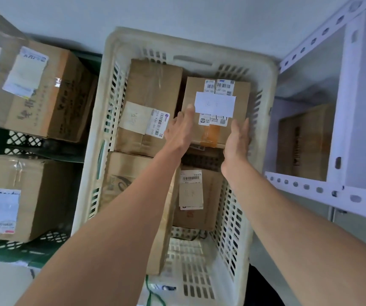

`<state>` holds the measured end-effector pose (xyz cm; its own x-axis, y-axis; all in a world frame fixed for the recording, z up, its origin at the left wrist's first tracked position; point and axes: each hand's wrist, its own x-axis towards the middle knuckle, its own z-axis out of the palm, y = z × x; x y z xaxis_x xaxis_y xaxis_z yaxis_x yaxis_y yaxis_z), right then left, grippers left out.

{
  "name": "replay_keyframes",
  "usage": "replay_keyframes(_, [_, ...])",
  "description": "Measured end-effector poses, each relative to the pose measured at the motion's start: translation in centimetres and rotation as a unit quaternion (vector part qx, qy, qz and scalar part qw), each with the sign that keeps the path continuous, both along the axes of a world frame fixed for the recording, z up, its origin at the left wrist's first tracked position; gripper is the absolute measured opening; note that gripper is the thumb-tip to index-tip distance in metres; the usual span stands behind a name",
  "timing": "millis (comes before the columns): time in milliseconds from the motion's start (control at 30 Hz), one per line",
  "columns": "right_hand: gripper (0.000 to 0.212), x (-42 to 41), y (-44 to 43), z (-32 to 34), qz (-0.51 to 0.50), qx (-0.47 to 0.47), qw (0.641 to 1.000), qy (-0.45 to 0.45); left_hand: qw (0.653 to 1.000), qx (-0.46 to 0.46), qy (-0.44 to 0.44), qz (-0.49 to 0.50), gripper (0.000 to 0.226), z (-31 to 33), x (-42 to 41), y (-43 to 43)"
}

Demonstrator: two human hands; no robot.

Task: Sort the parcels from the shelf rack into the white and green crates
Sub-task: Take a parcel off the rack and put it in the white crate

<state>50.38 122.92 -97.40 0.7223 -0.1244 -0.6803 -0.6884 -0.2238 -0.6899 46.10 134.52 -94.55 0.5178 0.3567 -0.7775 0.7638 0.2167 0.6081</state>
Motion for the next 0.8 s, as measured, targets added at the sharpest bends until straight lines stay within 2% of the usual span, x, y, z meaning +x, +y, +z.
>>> replay_keyframes(167, [0.074,0.1,0.4,-1.0,-0.03,0.046,0.998,0.009,0.999,0.019,-0.018,-0.02,0.058,-1.6,1.3,0.0])
replay_keyframes(267, [0.09,0.5,0.7,-1.0,-0.03,0.046,0.998,-0.005,0.999,0.025,-0.02,-0.025,0.073,-1.9,1.9,-0.1])
replay_keyframes(333, [0.092,0.5,1.0,-1.1,-0.024,0.028,0.999,-0.024,0.999,0.028,-0.012,-0.023,0.086,-2.0,2.0,-0.2])
replay_keyframes(533, [0.082,-0.9,1.7,-0.2,0.036,-0.071,0.99,-0.12,0.999,0.018,0.0,0.03,0.074,-2.4,2.3,-0.7])
replay_keyframes(600, [0.073,-1.6,1.9,0.2,0.037,-0.094,0.985,-0.14,0.999,0.008,0.003,0.037,0.081,-2.4,2.2,-0.8])
replay_keyframes(700, [0.06,-2.0,1.5,0.6,0.051,-0.101,0.983,-0.144,1.0,-0.006,-0.007,0.028,0.089,-2.3,1.9,-0.9])
replay_keyframes(800, [0.059,-1.8,0.6,1.1,0.075,-0.101,0.983,-0.13,0.999,-0.007,-0.036,0.005,0.08,-2.1,1.5,-0.7])
